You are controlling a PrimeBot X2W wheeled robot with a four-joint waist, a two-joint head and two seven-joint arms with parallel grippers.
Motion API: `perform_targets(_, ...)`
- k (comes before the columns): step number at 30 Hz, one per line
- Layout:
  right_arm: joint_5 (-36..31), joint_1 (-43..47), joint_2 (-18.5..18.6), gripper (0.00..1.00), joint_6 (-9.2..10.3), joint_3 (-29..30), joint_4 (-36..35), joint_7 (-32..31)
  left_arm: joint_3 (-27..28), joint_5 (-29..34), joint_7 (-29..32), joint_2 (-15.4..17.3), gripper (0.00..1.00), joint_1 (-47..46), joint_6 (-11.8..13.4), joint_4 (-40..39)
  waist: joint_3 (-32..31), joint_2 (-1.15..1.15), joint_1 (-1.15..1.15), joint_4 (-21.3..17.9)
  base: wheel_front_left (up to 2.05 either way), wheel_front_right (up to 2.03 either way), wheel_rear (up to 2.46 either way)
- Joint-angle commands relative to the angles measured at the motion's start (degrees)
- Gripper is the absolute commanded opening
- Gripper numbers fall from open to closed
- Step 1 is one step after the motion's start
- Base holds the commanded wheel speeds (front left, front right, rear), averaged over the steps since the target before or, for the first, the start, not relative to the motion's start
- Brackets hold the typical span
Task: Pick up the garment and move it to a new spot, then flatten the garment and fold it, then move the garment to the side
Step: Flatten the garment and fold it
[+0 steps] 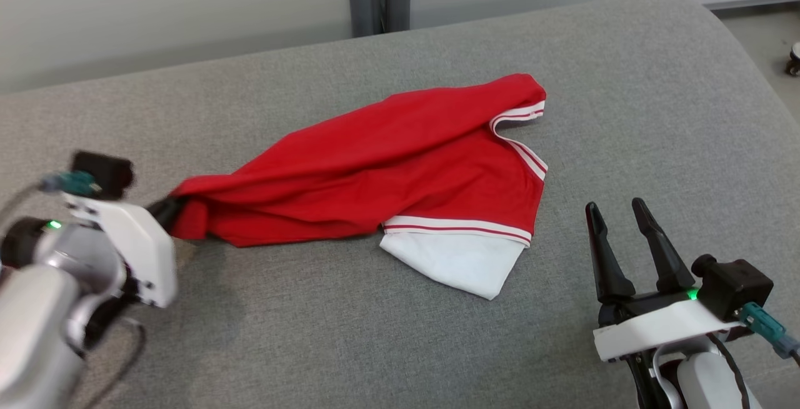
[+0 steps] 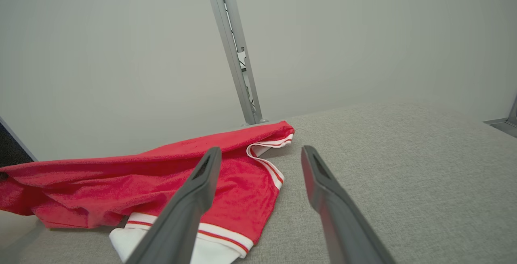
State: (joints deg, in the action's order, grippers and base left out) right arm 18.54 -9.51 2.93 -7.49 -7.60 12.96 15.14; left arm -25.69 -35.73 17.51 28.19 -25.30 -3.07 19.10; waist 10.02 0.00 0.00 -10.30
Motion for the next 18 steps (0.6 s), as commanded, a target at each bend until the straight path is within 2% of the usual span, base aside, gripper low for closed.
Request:
perform_targets(1,-0.18,-1.03,0.15,1.0,-0.01,0.1,-0.44,0.01,1.45,-2.83,3.37,2.11,0.0,-2.05,-1.14,-0.73,1.27,0.0,0.0,-0.51,0.0,0.0,0.0)
perform_targets(5,-0.42,-2.44,0.1,1.0,-0.01,-0.48,-0.15,0.01,3.51,-8.79,11.78,6.53,0.0,-7.17,-3.34,1.35,3.39,0.0,0.0,-1.62,0.0,0.0,0.0)
perform_targets(8,0.12,-3.4,0.1,1.0,-0.01,-1.39,-0.18,0.01,4.19,-10.93,13.93,8.27,0.0,-10.96,-3.9,5.37,4.7,0.0,0.0,-2.74,0.0,0.0,0.0)
perform_targets(11,0.83,-4.26,0.09,1.0,-0.01,-2.15,-0.52,0.01,3.52,-11.2,12.86,8.38,0.0,-14.86,-4.3,9.33,6.02,0.0,0.0,-3.51,0.0,0.0,0.0)
perform_targets(12,1.1,-4.45,0.09,1.0,-0.01,-2.43,-0.54,0.01,2.92,-10.66,11.94,8.47,0.33,-15.92,-4.43,10.85,6.39,0.0,0.0,-3.67,0.0,0.0,0.0)
perform_targets(13,1.25,-4.58,0.08,1.0,-0.01,-2.75,-0.53,0.01,2.21,-10.11,11.04,8.61,1.0,-16.73,-4.4,12.29,6.69,0.0,0.0,-3.79,0.0,0.0,0.0)
perform_targets(18,1.93,-5.14,0.08,1.0,-0.01,-3.33,-0.46,0.01,-2.79,-6.26,1.58,10.6,1.0,-20.64,-4.4,15.98,6.96,0.0,0.0,-3.57,0.0,0.0,0.0)
